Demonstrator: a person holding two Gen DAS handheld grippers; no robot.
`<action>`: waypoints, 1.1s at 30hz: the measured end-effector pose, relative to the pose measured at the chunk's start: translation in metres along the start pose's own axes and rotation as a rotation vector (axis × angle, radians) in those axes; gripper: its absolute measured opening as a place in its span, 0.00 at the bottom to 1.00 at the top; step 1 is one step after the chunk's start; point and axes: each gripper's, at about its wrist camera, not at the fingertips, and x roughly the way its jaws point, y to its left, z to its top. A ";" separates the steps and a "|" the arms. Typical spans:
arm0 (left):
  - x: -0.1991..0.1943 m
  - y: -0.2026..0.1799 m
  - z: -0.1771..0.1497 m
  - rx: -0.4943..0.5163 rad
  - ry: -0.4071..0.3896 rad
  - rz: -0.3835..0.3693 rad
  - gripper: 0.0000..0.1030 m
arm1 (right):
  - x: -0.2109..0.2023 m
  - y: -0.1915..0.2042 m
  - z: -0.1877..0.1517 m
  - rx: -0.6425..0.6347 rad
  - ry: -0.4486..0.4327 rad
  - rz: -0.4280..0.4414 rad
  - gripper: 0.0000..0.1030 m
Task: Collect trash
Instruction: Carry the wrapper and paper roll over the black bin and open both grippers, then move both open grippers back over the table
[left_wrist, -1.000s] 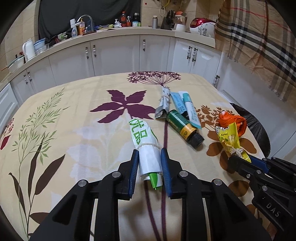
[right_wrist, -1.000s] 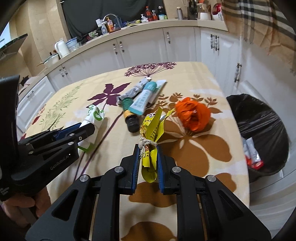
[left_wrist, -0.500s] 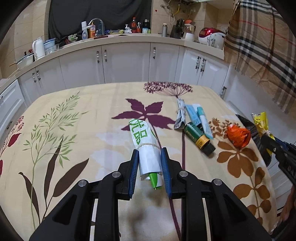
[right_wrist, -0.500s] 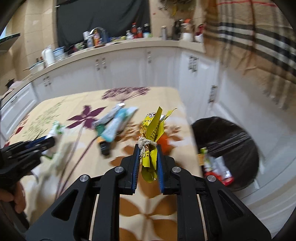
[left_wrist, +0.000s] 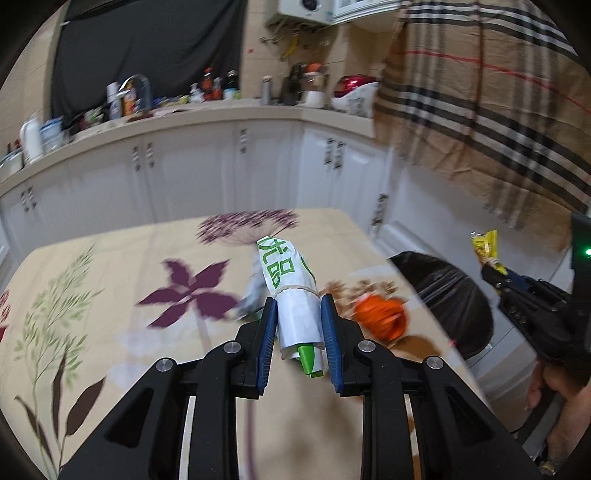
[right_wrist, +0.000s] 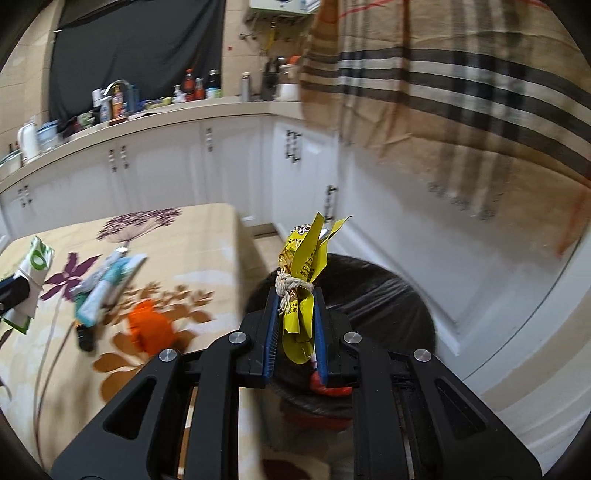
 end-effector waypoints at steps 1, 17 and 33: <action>0.003 -0.007 0.002 0.011 -0.004 -0.011 0.25 | 0.002 -0.004 0.001 0.004 -0.001 -0.007 0.16; 0.084 -0.136 0.033 0.190 0.002 -0.156 0.25 | 0.048 -0.061 0.004 0.071 0.012 -0.075 0.16; 0.118 -0.155 0.042 0.188 0.039 -0.147 0.46 | 0.072 -0.082 -0.003 0.131 0.040 -0.111 0.42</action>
